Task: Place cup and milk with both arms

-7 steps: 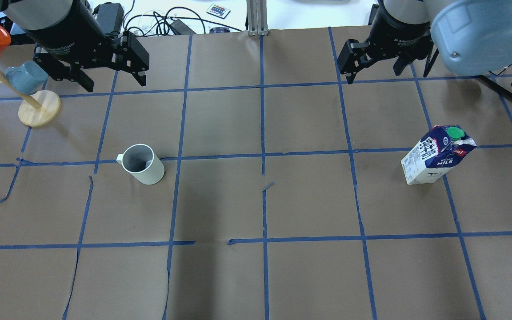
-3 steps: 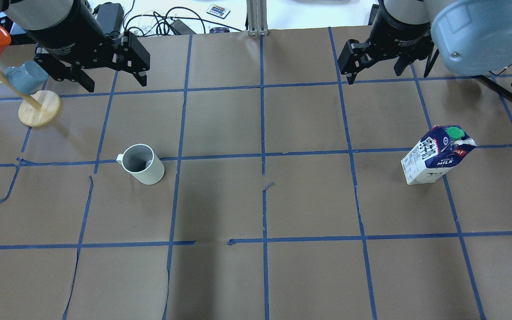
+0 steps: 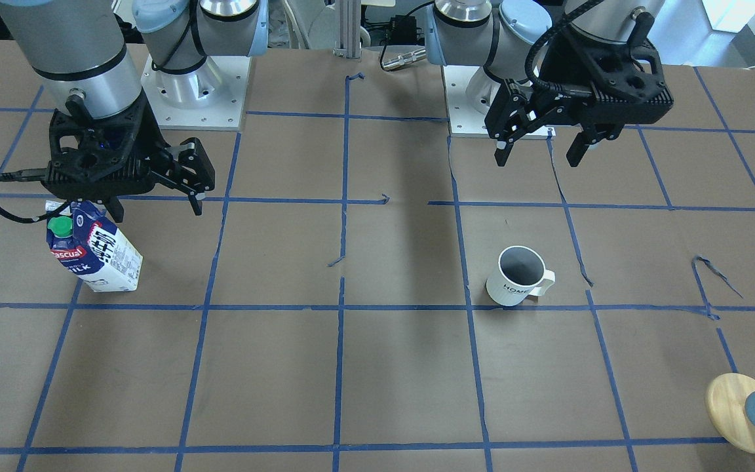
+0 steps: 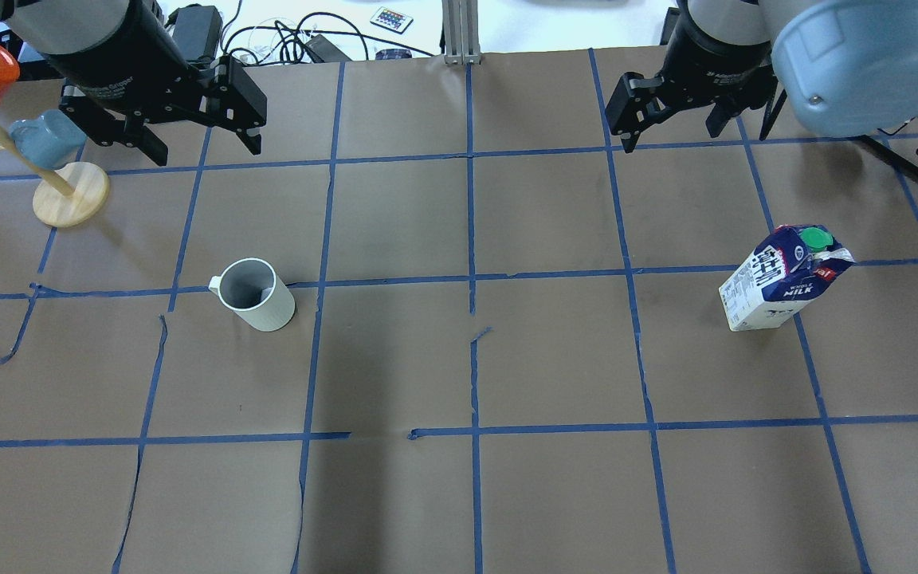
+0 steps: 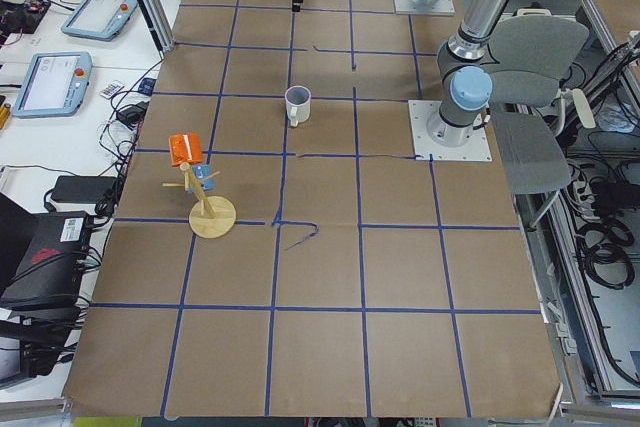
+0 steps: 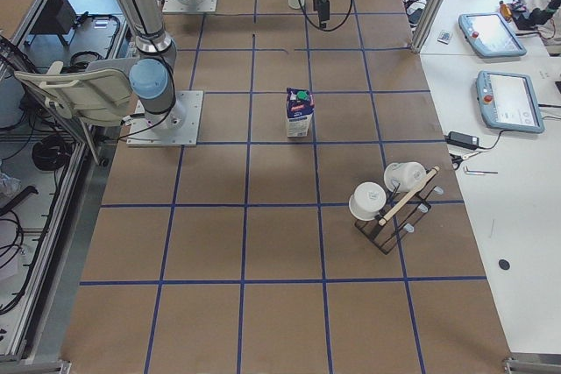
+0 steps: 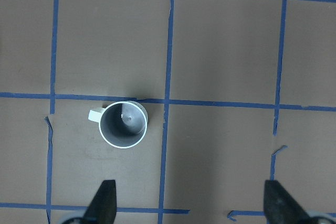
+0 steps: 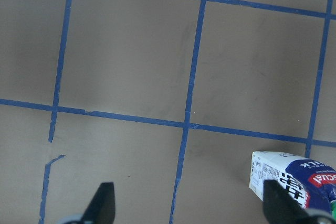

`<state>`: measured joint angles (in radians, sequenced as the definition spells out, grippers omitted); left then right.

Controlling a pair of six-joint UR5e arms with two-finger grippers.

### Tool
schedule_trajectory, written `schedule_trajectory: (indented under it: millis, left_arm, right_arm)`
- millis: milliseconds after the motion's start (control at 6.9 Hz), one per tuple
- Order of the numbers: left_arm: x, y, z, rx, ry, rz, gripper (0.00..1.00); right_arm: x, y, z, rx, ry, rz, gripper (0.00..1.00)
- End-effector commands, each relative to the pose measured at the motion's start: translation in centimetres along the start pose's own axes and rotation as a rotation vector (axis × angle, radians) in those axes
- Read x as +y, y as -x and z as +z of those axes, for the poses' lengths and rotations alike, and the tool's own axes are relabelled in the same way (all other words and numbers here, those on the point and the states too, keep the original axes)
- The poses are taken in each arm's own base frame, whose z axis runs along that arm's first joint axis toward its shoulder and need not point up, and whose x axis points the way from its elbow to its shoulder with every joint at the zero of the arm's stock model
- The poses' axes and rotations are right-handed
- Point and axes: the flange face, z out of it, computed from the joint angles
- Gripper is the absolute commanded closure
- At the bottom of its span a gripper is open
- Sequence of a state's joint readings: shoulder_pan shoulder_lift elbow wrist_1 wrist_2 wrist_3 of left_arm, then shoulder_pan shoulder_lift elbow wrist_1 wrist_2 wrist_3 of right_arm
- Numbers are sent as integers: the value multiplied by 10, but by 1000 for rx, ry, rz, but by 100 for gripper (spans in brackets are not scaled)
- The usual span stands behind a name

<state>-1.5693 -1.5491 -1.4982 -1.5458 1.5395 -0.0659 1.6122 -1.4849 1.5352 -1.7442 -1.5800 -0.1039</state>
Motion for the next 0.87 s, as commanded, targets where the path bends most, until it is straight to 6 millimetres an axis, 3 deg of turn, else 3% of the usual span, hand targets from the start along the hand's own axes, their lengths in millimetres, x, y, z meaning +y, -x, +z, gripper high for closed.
schedule_trajectory:
  millis: [0,435,725]
  left_arm:
    - [-1,2,1,-1,1,-3,0]
    - [0,1,0,-2,1,-2,0]
    - [0,2,2,-3,7,-2,0]
  right_arm:
    - [0,0,0,0,0,1,0]
    - [0,-4,0,2,2,7,0]
    - [2,-39,16,0,45,11,0]
